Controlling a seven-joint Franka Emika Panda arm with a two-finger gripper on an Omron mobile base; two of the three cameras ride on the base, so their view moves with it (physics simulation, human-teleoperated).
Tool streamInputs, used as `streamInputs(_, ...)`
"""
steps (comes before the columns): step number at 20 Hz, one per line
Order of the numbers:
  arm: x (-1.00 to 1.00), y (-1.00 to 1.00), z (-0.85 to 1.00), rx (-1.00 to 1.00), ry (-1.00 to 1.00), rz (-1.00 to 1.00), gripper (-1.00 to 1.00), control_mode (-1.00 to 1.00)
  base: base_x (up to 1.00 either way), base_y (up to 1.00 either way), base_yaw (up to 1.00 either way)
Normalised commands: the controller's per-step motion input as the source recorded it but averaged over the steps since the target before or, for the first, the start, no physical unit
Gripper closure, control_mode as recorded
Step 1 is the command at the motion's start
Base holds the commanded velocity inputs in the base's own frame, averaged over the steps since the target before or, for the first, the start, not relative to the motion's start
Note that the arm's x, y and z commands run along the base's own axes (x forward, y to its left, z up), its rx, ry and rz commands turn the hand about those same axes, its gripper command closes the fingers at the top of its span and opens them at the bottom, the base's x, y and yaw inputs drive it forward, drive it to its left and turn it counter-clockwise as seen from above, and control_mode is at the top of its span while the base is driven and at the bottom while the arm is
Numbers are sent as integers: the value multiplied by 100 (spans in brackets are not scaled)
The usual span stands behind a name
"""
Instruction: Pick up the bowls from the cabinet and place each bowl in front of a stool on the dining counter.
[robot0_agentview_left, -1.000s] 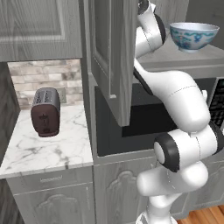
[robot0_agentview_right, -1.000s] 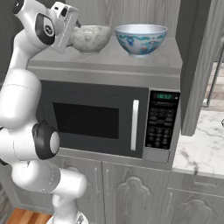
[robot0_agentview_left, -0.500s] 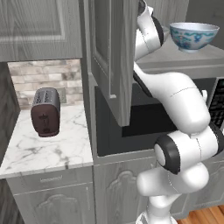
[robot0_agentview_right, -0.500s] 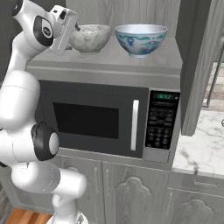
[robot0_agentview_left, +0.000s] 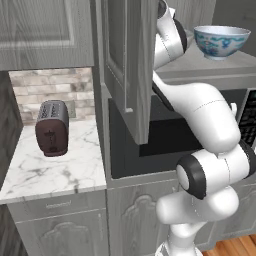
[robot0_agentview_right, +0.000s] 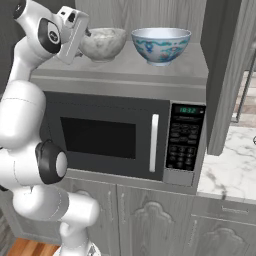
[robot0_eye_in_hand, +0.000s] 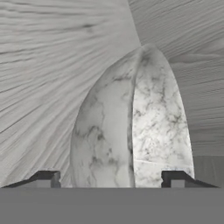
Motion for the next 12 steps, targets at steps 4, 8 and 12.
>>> streamInputs(4, 0, 0, -12, 0, 1, 0, 100, -100, 0, 0, 0)
streamInputs(8, 0, 0, -13, 0, 1, 0, 100, -100, 0, 0, 0)
streamInputs(12, 0, 3, -7, 0, 0, 0, 100, -100, 0, 0, 0)
